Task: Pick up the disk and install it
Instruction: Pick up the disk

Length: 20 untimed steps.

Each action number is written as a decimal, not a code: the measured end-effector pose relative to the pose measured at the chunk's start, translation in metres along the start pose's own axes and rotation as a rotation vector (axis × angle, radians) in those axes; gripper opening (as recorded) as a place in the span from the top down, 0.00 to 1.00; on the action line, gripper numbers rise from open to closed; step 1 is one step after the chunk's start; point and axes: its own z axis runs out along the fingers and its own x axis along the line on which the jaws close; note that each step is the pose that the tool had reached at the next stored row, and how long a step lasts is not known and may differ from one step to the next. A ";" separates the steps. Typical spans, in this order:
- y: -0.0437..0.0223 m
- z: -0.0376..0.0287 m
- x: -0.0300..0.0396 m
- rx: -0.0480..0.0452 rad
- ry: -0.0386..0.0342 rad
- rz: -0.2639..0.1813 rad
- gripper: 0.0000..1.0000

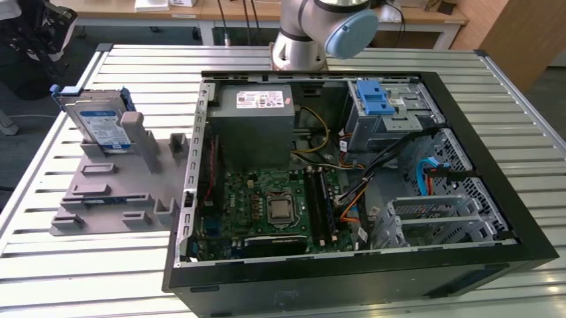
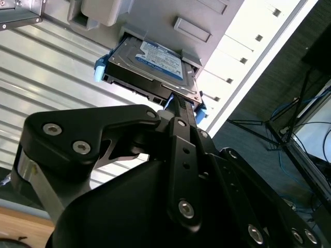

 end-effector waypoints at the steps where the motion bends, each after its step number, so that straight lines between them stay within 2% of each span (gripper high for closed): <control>1: 0.0000 0.0000 0.0000 0.0000 0.0000 -0.001 0.89; 20: 0.0000 0.0000 0.0001 0.0002 0.0017 -0.038 0.89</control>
